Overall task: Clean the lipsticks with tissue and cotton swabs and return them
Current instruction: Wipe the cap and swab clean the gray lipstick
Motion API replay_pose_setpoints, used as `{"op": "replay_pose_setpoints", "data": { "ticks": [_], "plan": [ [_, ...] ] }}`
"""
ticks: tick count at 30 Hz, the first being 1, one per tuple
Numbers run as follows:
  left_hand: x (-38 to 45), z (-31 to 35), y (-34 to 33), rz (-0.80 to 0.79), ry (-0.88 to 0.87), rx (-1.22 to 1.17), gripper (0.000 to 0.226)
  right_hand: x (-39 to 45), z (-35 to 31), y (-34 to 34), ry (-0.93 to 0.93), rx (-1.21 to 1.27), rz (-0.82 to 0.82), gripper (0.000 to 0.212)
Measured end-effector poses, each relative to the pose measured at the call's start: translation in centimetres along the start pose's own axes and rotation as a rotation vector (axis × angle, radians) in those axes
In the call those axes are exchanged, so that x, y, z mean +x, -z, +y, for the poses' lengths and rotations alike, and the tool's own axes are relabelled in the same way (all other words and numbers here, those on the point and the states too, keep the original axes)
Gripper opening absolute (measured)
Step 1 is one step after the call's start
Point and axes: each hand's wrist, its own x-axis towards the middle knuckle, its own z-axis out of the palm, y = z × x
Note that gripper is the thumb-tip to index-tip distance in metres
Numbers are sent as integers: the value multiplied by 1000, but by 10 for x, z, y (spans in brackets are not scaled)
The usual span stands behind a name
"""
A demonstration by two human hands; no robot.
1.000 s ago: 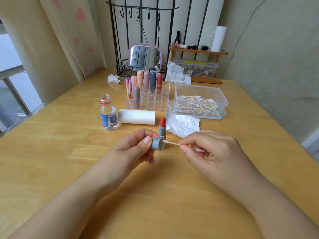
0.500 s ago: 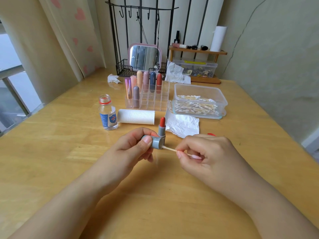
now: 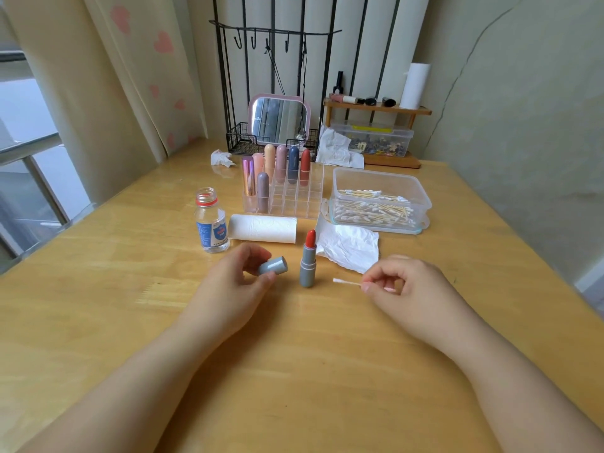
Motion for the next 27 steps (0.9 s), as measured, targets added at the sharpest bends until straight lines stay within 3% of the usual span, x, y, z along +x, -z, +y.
{"op": "replay_pose_setpoints", "data": {
  "ticks": [5, 8, 13, 16, 27],
  "plan": [
    [6, 0, -8, -46, -62, 347, 19, 4, 8, -5, -18, -89, -52, 19],
    [9, 2, -10, -98, -54, 414, 24, 5, 8, -12, 8, -153, -59, 11],
    [14, 13, -3, -153, -39, 278, 50, 7, 8, -20, 39, -247, -53, 7],
    [16, 24, -5, -121, -73, 119, 42, 7, 8, -22, 50, -264, -66, 7],
    [18, 33, -20, -38, -62, -55, 12, 8, 10, -26, 65, -294, -77, 11]
  ]
}}
